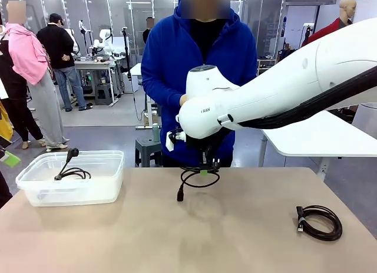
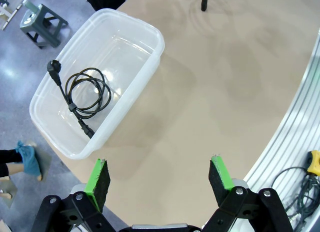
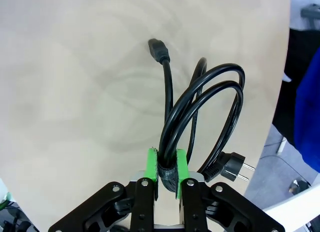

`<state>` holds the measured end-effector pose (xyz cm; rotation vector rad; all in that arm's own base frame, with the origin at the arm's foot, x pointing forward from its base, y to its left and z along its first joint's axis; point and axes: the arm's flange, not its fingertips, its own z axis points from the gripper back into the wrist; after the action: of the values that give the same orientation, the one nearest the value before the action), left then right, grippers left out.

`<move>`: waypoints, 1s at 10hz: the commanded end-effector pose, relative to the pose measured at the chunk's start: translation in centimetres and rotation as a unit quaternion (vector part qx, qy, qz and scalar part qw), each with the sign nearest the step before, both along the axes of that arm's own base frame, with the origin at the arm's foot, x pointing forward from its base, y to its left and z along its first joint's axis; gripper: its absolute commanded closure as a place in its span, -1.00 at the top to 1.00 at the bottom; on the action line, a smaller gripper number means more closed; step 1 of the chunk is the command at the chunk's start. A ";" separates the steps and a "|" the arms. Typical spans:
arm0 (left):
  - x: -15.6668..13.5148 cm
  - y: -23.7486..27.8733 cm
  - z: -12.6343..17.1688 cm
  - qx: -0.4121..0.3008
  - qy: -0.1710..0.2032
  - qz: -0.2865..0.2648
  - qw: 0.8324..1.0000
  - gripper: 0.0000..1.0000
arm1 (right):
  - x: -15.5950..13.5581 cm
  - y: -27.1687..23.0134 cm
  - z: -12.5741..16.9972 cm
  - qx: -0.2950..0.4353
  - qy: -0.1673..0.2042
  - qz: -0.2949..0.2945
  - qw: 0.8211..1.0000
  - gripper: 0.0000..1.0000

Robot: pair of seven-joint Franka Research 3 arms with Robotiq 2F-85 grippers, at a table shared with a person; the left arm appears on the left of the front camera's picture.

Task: Organize and store the cables.
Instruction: Place the Power Cable into the Organizing box.

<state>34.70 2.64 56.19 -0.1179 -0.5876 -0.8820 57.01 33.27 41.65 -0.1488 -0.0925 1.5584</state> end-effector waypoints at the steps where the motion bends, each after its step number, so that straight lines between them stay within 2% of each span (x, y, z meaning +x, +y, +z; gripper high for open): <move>1: -0.1 -0.1 0.1 0.005 -0.001 0.001 1.000 1.00 | 0.1 1.7 -1.7 -0.010 0.013 0.009 1.000 -0.64; 5: -0.1 -0.1 0.1 0.005 -0.001 0.001 1.000 1.00 | -1.6 3.6 -5.3 -0.007 0.078 0.028 0.997 -0.64; 10: -0.1 -0.1 0.1 0.005 -0.001 0.001 1.000 1.00 | -2.2 4.2 -8.7 0.015 0.102 0.046 0.994 -0.64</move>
<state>34.70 2.64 56.19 -0.1179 -0.5876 -0.8820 54.60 37.57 33.04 -0.0128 0.0611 1.6417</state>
